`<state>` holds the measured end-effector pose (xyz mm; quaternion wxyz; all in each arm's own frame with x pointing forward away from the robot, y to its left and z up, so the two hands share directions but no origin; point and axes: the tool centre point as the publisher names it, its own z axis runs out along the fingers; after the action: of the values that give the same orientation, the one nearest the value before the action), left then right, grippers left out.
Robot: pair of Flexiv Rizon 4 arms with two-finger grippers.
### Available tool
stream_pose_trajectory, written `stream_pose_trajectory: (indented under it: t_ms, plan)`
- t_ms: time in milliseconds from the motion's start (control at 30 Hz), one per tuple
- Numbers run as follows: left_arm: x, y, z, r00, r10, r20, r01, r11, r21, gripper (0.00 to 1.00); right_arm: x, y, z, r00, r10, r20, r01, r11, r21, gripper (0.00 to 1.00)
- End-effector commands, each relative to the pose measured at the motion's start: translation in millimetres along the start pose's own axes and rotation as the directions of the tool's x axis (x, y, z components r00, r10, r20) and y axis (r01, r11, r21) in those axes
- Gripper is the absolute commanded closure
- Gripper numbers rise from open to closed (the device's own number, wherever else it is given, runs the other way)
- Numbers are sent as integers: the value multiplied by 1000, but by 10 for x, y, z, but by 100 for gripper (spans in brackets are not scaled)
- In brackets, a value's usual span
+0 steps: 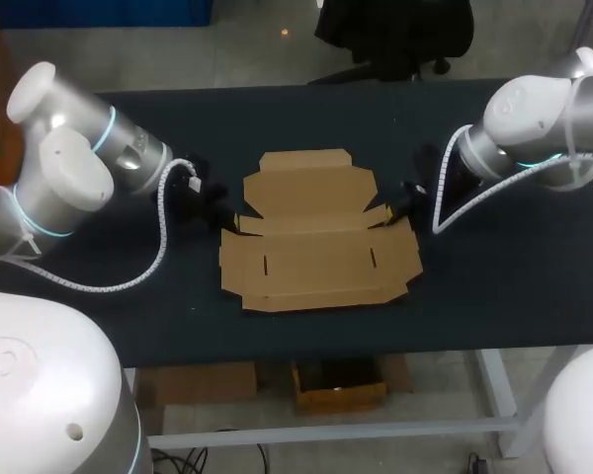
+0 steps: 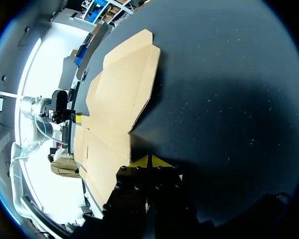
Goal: Assemble the packaging by folding the flat box into shape, placing the metal phone stand inside, and closing the box properly
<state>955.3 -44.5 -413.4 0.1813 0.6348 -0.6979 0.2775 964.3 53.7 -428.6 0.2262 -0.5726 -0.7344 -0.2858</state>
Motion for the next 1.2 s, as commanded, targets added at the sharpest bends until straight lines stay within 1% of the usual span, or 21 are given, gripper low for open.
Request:
stream_pose_trajectory:
  t_ms: [33,300,467,767,1200]
  plan:
    - [2,0,33,1000,-1,1,1,1000,-1,100,-5,0,7,1000,-3,-9,3,1000,-1,100]
    - [20,-4,48,1000,1,5,-1,1000,3,100,16,23,33,1000,8,-19,-8,1000,-14,100]
    - [27,-6,41,1000,0,6,0,1000,16,100,22,47,30,999,37,-15,-38,999,-31,100]
    - [49,0,70,1000,1,9,-1,1000,18,100,37,87,55,999,50,-17,-50,998,-32,100]
    - [134,12,55,999,11,34,-13,999,45,100,90,83,56,998,55,-2,-55,998,-43,100]
